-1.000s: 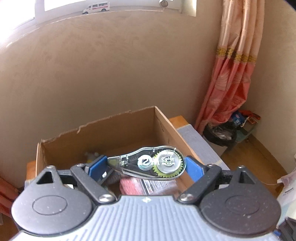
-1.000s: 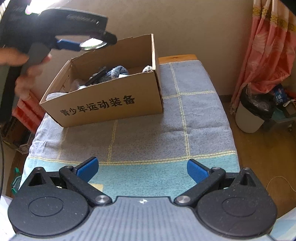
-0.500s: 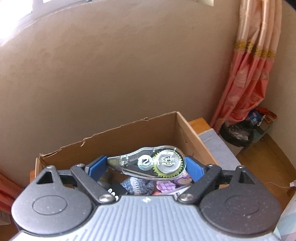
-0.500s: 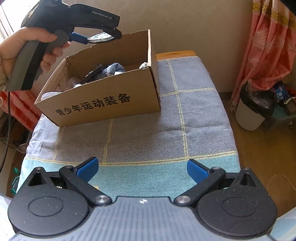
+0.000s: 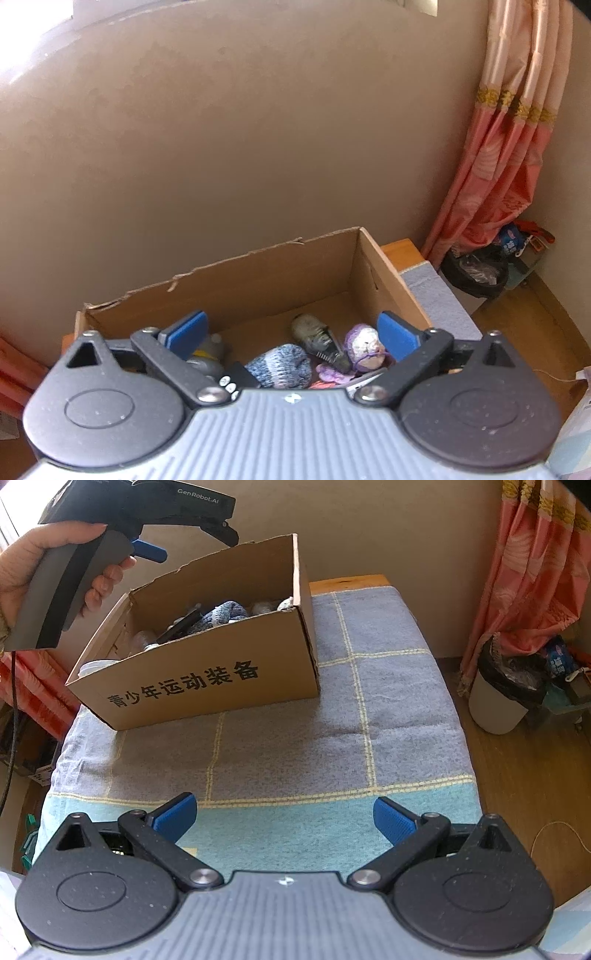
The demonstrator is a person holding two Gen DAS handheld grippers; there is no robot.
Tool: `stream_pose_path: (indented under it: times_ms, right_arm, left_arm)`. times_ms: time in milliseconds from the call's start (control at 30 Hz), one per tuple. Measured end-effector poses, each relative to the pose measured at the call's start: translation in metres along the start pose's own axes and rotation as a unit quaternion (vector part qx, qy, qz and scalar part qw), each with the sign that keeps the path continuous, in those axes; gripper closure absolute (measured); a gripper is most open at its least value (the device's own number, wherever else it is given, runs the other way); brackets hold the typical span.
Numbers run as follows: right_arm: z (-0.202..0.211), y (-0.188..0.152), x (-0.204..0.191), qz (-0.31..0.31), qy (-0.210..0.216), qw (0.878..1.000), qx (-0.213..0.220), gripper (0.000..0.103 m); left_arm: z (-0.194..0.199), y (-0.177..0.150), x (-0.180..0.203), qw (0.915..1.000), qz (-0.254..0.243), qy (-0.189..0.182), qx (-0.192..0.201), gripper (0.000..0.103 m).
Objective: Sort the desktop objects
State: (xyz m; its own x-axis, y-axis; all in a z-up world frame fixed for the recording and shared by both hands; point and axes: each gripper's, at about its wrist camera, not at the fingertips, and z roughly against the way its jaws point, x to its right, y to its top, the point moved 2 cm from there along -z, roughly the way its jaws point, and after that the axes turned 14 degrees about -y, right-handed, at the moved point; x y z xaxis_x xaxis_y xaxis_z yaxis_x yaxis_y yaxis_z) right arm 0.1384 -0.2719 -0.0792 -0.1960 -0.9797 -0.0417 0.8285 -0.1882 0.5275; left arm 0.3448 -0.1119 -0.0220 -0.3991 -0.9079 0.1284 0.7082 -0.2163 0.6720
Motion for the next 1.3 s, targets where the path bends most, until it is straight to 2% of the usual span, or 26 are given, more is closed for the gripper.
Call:
stream_pose_path:
  times_ms: [267, 467, 533, 667, 867, 933, 1200, 1300]
  right_arm:
    - [0.01, 0.003, -0.004, -0.001, 0.001, 1.0, 0.008, 0.0]
    - [0.023, 0.007, -0.01, 0.005, -0.01, 1.0, 0.02, 0.0]
    - [0.029, 0.009, -0.011, 0.003, -0.014, 1.0, 0.024, 0.0]
    - [0.04, 0.013, -0.012, -0.001, -0.029, 0.999, 0.03, 0.0]
    - [0.058, 0.015, -0.018, 0.009, -0.04, 0.998, 0.045, 0.0]
    - [0.061, 0.013, -0.022, 0.014, -0.04, 0.998, 0.047, 0.0]
    - [0.066, 0.004, -0.036, 0.027, -0.053, 0.998, 0.037, 0.0]
    - [0.066, 0.003, -0.04, 0.029, -0.06, 0.997, 0.032, 0.0]
  left_arm:
    - [0.039, -0.012, 0.002, 0.9985, -0.042, 0.028, 0.02, 0.004]
    - [0.08, -0.045, 0.014, 0.9954, -0.069, 0.054, 0.04, 0.001]
    - [0.092, -0.058, 0.016, 0.9959, -0.059, 0.056, 0.04, 0.001]
    - [0.114, -0.089, 0.014, 0.9983, -0.006, 0.046, 0.035, 0.001]
    - [0.139, -0.138, 0.016, 0.9956, 0.024, 0.088, 0.02, 0.001]
    - [0.146, -0.151, 0.021, 0.9956, 0.024, 0.09, 0.012, 0.001]
    - [0.179, -0.183, 0.027, 0.9931, 0.054, 0.104, 0.009, 0.001]
    - [0.186, -0.188, 0.024, 0.9907, 0.089, 0.103, 0.001, 0.001]
